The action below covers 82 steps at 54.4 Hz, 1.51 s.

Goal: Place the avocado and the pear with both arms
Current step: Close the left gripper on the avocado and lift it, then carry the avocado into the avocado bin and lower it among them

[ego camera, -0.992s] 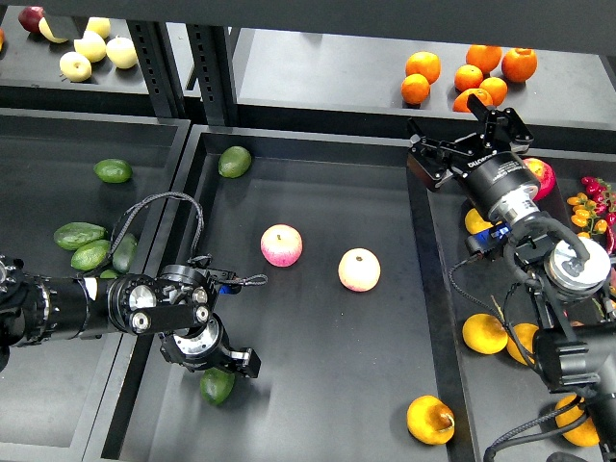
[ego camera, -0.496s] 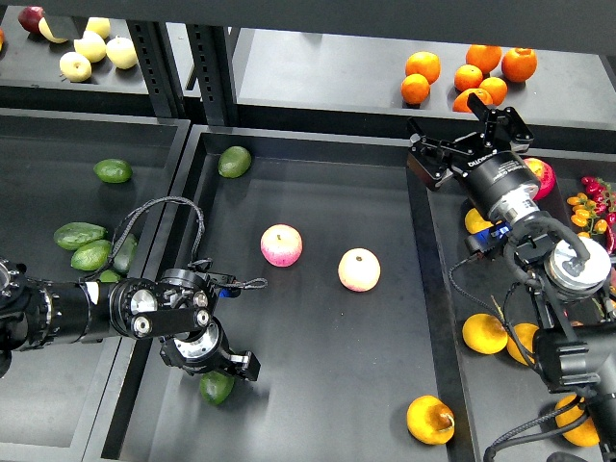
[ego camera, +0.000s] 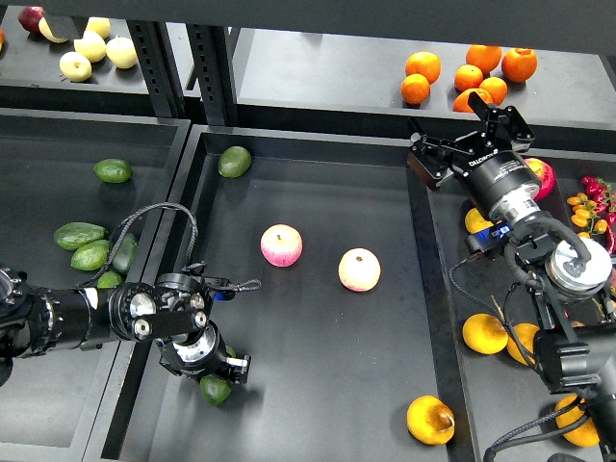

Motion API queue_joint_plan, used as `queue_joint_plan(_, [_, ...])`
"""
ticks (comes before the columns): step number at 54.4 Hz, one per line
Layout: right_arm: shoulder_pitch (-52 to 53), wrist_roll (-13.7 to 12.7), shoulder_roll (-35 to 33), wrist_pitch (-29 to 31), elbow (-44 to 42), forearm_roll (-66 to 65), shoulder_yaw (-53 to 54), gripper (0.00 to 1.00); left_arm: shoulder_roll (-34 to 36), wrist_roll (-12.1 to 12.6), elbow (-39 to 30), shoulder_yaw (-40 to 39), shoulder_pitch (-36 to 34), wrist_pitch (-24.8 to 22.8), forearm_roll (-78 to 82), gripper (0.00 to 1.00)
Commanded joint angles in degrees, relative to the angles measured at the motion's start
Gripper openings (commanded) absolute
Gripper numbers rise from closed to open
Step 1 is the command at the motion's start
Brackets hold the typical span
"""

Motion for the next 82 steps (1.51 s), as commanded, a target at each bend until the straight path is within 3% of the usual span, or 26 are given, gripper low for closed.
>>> queue_joint_plan(1, [0.0,0.0,0.0,0.09,0.0,0.0,0.0,1.0,0.47,-0.01,-0.01,-0.08,-0.4,-0.01,-7.14,0.06])
queue_joint_plan(28, [-1.05,-0.09,0.0,0.27,0.71,0.09,0.09,1.0,2.93,-0.01,-1.86,-3.06,-4.62,-0.01,-9.7,0.06])
queue_joint_plan(44, [-1.32,0.0,0.0,0.27,1.06,0.09,-0.09,1.0,10.58,-0.01,-0.37,-5.61,-9.63,-0.01,-14.36,0.08])
queue_joint_plan(82, [-1.67,-0.09,0.0,0.44,1.94,0.35,-0.09,1.0,23.94,-0.01,-0.45,-7.9,-9.37,-0.01,-14.45,0.09])
